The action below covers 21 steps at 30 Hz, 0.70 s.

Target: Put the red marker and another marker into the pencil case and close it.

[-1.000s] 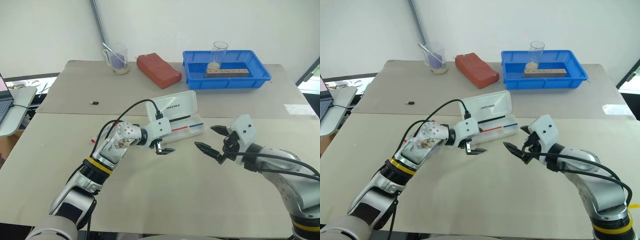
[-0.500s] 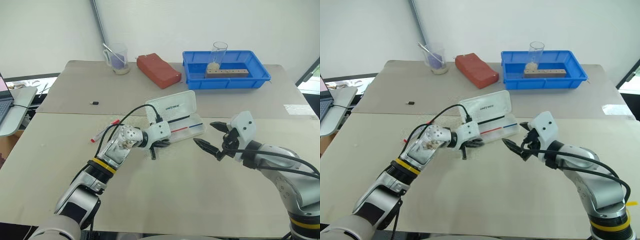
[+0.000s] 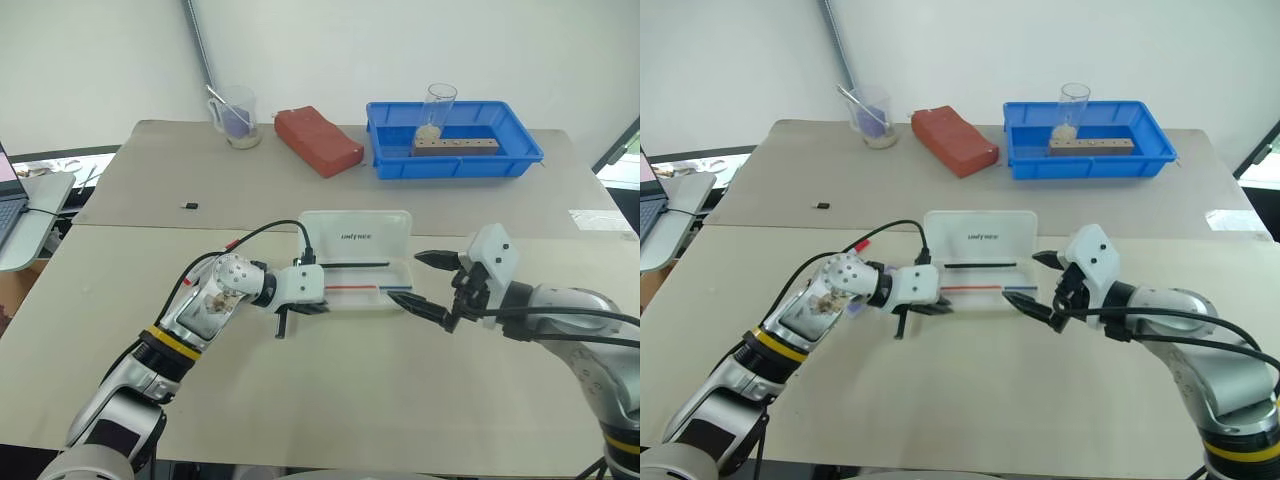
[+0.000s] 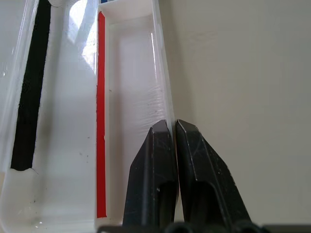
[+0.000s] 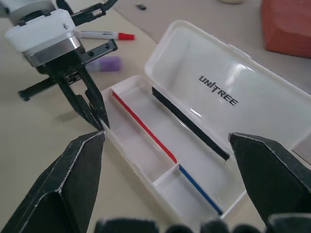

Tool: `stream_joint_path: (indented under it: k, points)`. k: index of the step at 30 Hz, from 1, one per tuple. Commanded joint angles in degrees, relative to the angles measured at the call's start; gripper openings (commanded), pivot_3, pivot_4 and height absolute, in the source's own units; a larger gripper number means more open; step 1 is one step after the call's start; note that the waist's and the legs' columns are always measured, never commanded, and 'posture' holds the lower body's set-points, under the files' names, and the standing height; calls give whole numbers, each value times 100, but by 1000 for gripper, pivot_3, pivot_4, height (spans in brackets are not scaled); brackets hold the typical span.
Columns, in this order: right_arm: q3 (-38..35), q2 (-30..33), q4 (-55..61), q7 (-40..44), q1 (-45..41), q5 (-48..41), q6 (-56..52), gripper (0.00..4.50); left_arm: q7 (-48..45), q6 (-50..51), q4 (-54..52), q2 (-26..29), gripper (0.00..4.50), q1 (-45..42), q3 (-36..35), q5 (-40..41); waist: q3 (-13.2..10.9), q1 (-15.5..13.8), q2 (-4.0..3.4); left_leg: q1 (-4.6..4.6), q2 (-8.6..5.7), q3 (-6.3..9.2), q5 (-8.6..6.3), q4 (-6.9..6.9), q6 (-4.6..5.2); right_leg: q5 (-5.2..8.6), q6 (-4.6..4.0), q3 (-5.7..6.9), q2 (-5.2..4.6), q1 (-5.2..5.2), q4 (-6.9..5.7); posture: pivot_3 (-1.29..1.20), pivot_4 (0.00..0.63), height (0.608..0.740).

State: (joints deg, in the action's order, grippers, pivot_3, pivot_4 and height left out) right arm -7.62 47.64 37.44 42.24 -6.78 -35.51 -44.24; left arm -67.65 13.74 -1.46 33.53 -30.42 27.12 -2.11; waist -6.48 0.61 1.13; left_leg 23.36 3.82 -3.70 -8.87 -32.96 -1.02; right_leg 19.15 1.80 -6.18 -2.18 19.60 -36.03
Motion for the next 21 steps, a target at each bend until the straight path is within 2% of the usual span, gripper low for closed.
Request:
stream_joint_path:
  k: [1,7,14,17,21]
  points:
    - [-217,233,349,335,258,-305,-29,4500,-78,-13,-559,157,49,213,3,2,-2,8,3,-2,1,2,0,0,0,1,-2,4,0,-4,2,0,150,740]
    - [-237,464,670,609,817,-408,80,4500,144,158,-853,260,49,631,98,-289,-6,10,11,-6,2,14,0,-3,1,3,-3,14,0,-14,2,0,150,740]
    - [-179,415,560,607,805,-289,234,4500,163,203,-1002,297,49,761,132,-352,-6,6,10,-14,2,22,0,-8,1,6,-2,25,-2,-29,4,0,150,740]
    - [-154,408,449,628,787,-225,306,4500,120,140,-972,319,1099,717,93,-341,-6,9,10,-13,1,23,0,-8,1,6,-4,27,-2,-29,4,0,150,740]
    - [-103,452,353,694,796,-125,383,4500,77,-261,-988,390,2941,566,25,-355,-6,10,10,-13,2,26,0,-8,1,7,-5,30,-2,-30,4,0,150,740]
